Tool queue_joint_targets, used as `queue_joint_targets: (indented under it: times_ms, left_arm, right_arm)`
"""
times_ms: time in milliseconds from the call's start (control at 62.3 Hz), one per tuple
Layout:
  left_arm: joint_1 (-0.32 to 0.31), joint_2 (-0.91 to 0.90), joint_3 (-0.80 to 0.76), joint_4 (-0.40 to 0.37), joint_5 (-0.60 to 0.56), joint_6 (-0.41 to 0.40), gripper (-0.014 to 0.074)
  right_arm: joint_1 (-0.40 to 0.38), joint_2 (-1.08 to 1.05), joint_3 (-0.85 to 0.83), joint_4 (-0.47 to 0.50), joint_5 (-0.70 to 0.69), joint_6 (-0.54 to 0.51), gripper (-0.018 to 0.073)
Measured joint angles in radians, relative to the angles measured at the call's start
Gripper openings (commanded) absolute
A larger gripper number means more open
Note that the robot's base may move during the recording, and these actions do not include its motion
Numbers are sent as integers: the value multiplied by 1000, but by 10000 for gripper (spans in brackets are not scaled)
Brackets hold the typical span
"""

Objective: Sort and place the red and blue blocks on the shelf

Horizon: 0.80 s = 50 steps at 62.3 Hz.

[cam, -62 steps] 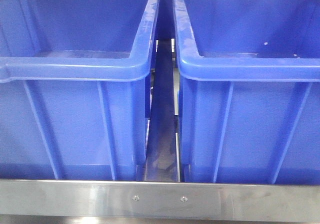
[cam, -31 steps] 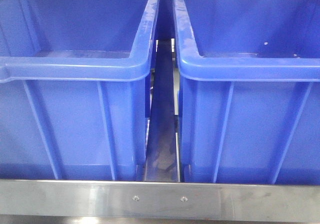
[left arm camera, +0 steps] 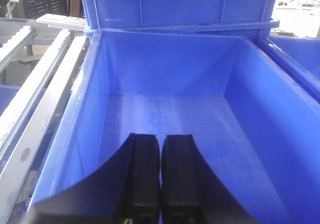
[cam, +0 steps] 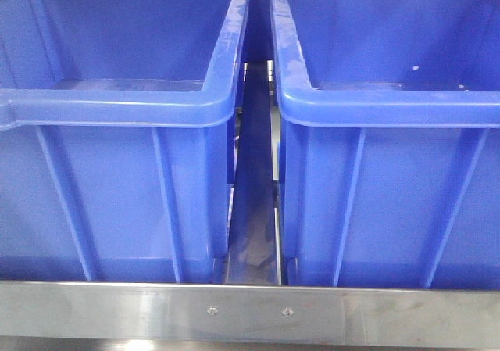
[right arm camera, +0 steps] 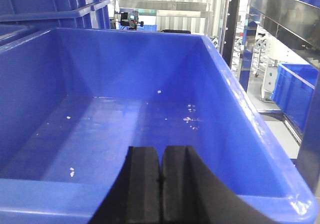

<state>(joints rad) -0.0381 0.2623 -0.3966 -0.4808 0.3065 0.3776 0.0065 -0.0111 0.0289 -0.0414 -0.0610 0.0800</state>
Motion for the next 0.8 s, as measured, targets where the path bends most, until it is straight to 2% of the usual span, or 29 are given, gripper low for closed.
queue_joint_targets:
  times_ms: [177, 353, 449, 626, 803]
  left_arm:
    - [0, -2, 16, 5, -16, 0, 126]
    - [0, -83, 161, 30, -247, 0, 126]
    - [13, -165, 252, 42, -306, -2, 126]
    - [15, -264, 353, 198, -269, -158, 126]
    - [-36, -267, 407, 249, -286, -199, 126]
  right_arm:
    - [0, 0, 0, 0, 0, 0, 57]
    - [0, 0, 0, 0, 0, 0, 57]
    - [0, 0, 0, 0, 0, 0, 57]
    - [0, 0, 0, 0, 0, 0, 57]
    - [0, 0, 0, 0, -1, 0, 57]
